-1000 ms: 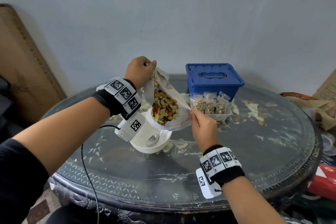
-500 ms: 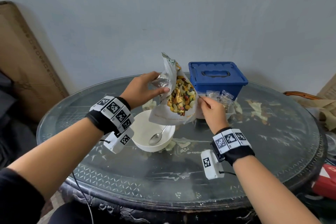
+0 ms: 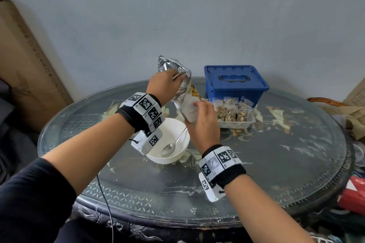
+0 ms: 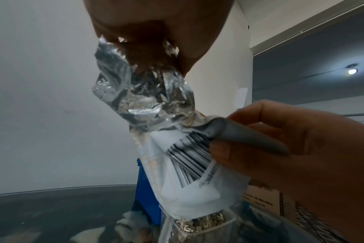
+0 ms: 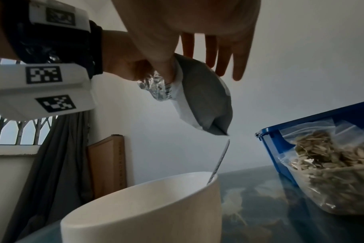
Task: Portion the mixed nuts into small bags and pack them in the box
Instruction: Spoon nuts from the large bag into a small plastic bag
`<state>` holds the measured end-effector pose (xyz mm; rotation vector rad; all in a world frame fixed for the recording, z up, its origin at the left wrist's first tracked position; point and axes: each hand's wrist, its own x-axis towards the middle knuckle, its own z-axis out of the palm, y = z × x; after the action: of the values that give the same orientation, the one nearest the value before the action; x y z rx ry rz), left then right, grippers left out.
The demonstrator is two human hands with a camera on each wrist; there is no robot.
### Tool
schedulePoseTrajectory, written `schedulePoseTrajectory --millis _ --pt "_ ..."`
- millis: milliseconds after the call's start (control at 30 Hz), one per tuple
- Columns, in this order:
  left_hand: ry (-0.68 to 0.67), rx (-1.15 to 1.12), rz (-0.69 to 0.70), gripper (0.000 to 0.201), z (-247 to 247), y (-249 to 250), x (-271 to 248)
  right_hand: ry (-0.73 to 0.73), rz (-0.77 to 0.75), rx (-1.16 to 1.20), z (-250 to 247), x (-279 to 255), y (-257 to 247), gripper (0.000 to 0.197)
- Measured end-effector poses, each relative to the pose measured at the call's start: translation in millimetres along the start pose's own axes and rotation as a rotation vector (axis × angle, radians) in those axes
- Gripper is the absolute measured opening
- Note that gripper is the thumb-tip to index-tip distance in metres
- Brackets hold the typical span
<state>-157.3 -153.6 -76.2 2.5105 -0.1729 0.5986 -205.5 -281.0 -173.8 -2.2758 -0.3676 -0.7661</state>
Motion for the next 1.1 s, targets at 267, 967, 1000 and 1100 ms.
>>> schedulePoseTrajectory --millis 267,967,1000,1100 --pt "-0.07 -0.032 0.051 0.037 -10.8 -4.8 6.5 0.057 -0.057 0.115 -1.3 -8.3 9.7 0.029" --pt "0.069 0.594 0.916 0.02 4.9 -34.4 -30.3 0.015 -0.034 0.279 -12.3 -11.9 14.9 0.009" --pt "0.061 0.599 0.94 0.022 1.9 -34.7 -28.0 0.008 -0.04 0.281 -12.7 -12.7 16.0 0.01" --pt "0.003 0.517 0.843 0.025 -12.9 -32.0 -22.1 -0.027 -0.057 0.267 -13.7 -20.2 25.1 0.011"
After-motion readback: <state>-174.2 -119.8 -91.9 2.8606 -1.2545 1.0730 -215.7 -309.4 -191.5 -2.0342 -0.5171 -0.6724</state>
